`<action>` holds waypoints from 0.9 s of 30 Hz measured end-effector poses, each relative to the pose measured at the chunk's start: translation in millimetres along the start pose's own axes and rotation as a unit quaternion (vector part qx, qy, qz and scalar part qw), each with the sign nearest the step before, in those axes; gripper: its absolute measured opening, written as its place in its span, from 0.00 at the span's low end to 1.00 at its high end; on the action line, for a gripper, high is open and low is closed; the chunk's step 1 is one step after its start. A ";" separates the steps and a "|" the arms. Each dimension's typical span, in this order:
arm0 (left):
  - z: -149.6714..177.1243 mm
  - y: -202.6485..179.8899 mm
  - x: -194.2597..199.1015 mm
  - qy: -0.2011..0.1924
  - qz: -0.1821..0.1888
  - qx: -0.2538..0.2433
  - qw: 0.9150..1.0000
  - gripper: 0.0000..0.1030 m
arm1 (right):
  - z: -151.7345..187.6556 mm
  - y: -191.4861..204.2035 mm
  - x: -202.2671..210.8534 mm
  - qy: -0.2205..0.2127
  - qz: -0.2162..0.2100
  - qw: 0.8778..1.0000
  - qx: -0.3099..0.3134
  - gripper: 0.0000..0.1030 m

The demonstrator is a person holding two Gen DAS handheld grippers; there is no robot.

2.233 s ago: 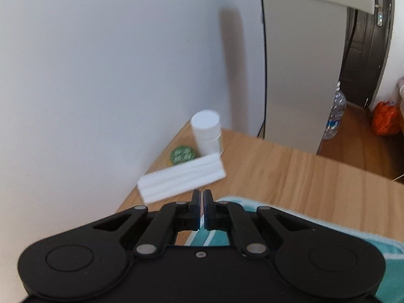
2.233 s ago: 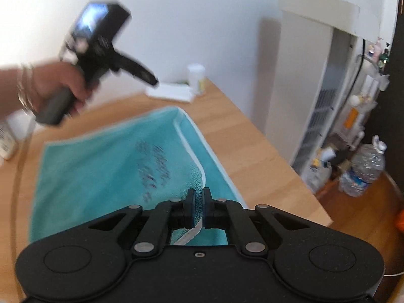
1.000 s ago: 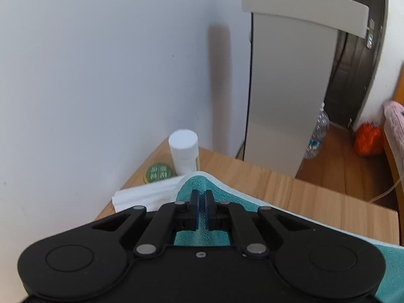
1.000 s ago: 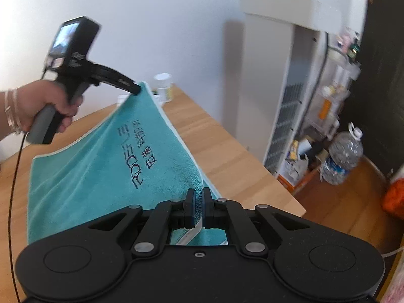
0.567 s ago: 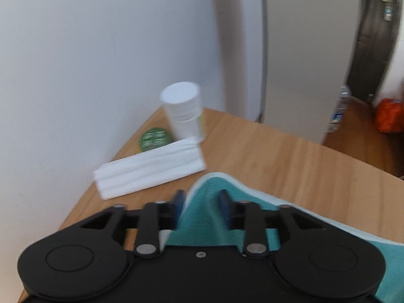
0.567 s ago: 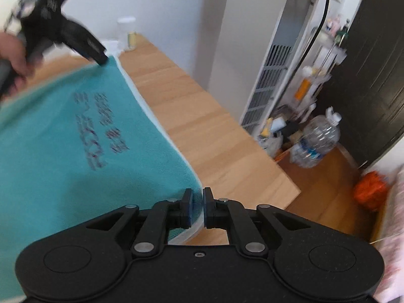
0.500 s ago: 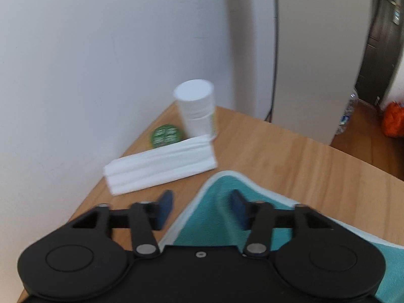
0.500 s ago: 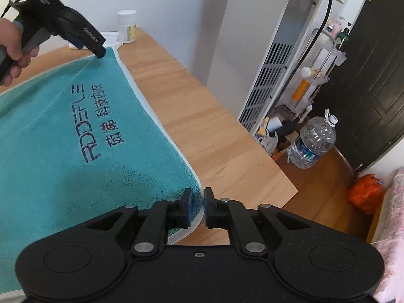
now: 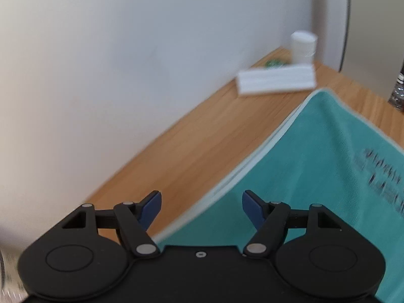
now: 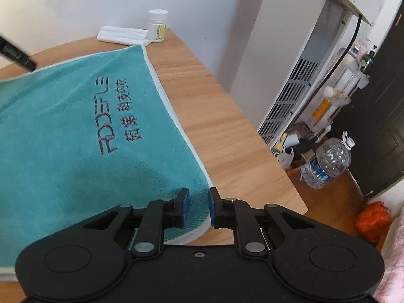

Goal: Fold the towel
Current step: 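Open both grippers to release the towel, then move both open grippers to the folded towel's edge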

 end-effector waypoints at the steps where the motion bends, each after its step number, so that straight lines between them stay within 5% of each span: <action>1: 6.8 4.5 -2.9 0.007 -0.007 0.003 1.000 0.70 | -0.6 0.6 0.9 0.005 0.003 1.000 0.016 0.17; 14: 15.1 38.7 -14.1 0.007 -0.032 0.049 0.998 0.70 | -10.4 -7.0 -11.8 0.039 -0.003 0.999 0.022 0.17; 18: 12.6 42.3 -2.8 0.003 -0.016 0.064 0.998 0.65 | -41.9 -2.2 0.2 -0.006 -0.011 1.000 0.015 0.18; 22: 12.8 38.6 9.3 -0.007 0.003 0.070 0.998 0.66 | -90.7 23.8 -20.0 -0.044 -0.124 0.991 -0.013 0.18; 27: 16.3 28.8 -6.7 0.015 -0.019 0.050 0.998 0.65 | -122.7 62.7 -68.7 -0.046 -0.205 0.978 0.005 0.17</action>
Point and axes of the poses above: each gripper's, at about its wrist camera, not at the fingertips, and x roughly against the way its jaws point, y to its left, z to its underside, the point moved 1 cm from there along -x, roughly the way its jaws point, and after that the axes turned 8 degrees about -y, right-handed, at the moved point
